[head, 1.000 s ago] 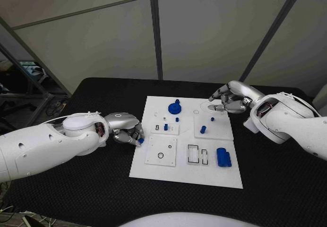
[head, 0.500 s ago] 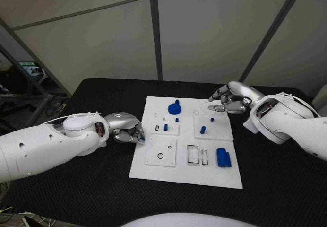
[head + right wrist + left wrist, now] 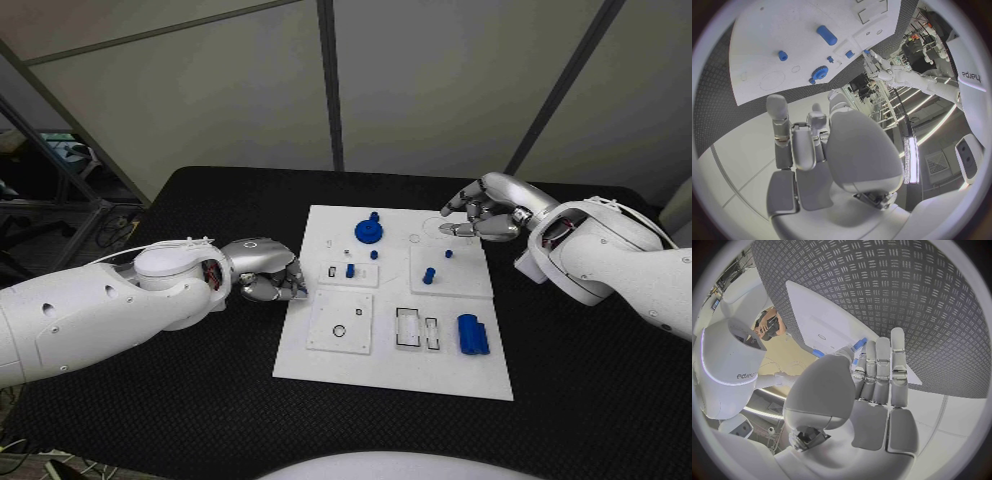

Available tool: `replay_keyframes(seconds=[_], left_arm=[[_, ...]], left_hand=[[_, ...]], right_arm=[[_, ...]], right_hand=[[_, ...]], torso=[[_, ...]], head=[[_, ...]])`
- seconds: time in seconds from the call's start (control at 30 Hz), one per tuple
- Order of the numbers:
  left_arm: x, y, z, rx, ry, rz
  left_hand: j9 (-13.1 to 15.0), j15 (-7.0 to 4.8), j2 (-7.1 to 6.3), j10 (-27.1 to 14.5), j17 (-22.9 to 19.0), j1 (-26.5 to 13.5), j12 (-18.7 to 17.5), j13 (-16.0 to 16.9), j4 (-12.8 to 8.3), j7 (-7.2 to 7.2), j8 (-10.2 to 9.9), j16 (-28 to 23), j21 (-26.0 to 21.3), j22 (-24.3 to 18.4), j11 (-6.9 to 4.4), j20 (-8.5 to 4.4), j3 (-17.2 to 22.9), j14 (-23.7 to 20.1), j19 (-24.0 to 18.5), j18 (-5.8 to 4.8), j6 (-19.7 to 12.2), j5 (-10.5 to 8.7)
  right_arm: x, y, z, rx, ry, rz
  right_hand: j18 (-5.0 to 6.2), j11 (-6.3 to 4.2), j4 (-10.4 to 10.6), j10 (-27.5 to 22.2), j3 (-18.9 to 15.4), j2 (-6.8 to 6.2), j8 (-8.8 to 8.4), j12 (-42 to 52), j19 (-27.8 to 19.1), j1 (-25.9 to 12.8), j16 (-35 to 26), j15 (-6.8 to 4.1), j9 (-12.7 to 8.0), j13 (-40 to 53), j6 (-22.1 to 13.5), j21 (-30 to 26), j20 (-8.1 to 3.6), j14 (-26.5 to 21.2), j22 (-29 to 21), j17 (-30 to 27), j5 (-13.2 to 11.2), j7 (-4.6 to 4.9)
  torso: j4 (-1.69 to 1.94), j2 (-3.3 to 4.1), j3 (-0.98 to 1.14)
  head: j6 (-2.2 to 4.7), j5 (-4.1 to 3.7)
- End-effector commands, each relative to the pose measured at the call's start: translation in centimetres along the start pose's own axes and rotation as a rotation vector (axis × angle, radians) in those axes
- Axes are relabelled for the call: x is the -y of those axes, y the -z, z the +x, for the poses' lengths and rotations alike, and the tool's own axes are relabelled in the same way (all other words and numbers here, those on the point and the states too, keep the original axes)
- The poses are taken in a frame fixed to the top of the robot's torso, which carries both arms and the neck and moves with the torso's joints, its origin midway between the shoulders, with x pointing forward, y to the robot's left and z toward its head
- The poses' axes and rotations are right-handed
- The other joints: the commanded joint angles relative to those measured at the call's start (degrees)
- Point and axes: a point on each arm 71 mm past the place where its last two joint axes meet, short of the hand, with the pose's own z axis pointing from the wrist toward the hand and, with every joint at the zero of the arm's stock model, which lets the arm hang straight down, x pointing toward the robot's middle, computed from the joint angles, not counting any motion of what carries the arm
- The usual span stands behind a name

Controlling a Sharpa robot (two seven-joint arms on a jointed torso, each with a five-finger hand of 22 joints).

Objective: Assemble the parts on the task board

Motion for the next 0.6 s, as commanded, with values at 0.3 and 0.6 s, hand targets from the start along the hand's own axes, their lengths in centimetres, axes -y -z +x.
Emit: replay_keyframes(seconds=[0.3,0.6], left_arm=[[0.05,-0.12,0.25,0.001,-0.004,-0.012],[0.19,-0.16,-0.12,0.053,-0.012,0.001]], left_hand=[[0.0,-0.06,-1.46,-0.4,-0.5,1.8,0.0,-0.7,-0.5,0.42,0.2,0.2,-0.5,0.4,-0.07,-0.09,3.0,-0.3,0.3,-0.6,0.0,-0.1],[0.6,-0.69,-2.43,1.2,-1.0,3.2,-0.1,-1.5,-1.3,-0.61,2.6,0.5,0.2,1.4,-0.74,-0.64,6.9,1.1,1.4,-0.51,3.5,-0.07]], right_arm=[[-0.14,0.01,-0.12,0.008,0.003,-0.009],[-0.16,0.0,-0.11,0.008,0.002,-0.01]], right_hand=[[0.92,-0.27,0.3,-0.1,0.0,0.14,0.22,-0.3,0.4,-0.2,-0.5,-0.34,0.0,-0.2,0.0,-0.4,-0.1,2.5,-0.1,0.7,0.3,-0.18],[0.91,-0.27,0.3,-0.1,0.0,0.14,0.22,-0.3,0.4,-0.2,-0.5,-0.34,0.0,-0.2,0.0,-0.4,-0.1,2.5,-0.1,0.7,0.3,-0.18]], torso=[[0.02,-0.02,-0.02],[0.01,0.04,0.0]], head=[[0.15,-0.05],[0.15,-0.09]])
